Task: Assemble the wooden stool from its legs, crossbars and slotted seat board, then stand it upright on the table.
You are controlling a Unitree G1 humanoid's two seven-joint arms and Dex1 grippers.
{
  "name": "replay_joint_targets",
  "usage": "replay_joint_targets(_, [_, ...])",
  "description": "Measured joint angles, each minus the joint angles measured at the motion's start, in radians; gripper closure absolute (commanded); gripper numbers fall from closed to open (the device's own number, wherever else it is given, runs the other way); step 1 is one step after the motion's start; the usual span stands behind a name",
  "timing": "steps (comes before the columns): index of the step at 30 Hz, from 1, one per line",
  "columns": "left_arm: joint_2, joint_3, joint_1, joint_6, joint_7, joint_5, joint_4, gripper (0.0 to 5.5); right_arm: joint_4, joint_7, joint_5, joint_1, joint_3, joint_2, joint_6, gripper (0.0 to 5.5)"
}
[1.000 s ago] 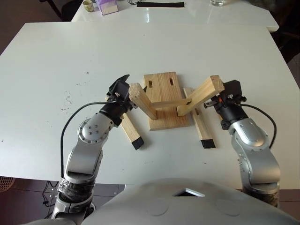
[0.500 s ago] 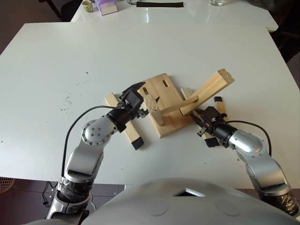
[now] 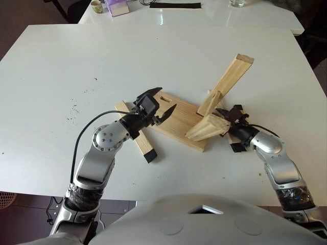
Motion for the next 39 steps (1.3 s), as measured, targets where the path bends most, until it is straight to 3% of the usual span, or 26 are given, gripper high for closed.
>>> replay_joint_targets(6, [0.001, 0.013, -0.067, -0.006, -0.006, -0.010, 0.063, 1.92, -0.014, -0.008, 0.003, 0.023, -0.042, -0.012, 0.000, 4.35])
replay_joint_targets(10, [0.004, 0.063, -0.260, -0.070, -0.010, -0.015, 0.225, 1.92, -0.119, 0.047, 0.043, 0.079, -0.062, -0.055, 0.071, 4.35])
replay_joint_targets(17, [-0.022, 0.025, -0.536, -0.431, -0.038, 0.072, 0.681, 1.92, -0.329, 0.184, 0.178, 0.094, -0.175, -0.182, 0.191, 4.35])
replay_joint_targets(22, [-0.068, -0.020, -0.667, -0.647, -0.037, 0.152, 1.075, 1.92, -0.432, 0.356, 0.307, 0.100, -0.196, -0.299, 0.273, 4.35])
replay_joint_targets(30, [-0.139, -0.064, -0.760, -0.855, -0.039, 0.224, 1.430, 1.92, -0.513, 0.579, 0.388, 0.163, -0.042, -0.435, 0.325, 4.35])
replay_joint_targets(39, [-0.130, -0.123, -0.706, -0.988, -0.089, 0.302, 1.501, 1.92, -0.416, 0.462, 0.234, 0.059, 0.154, -0.329, 0.308, 4.35])
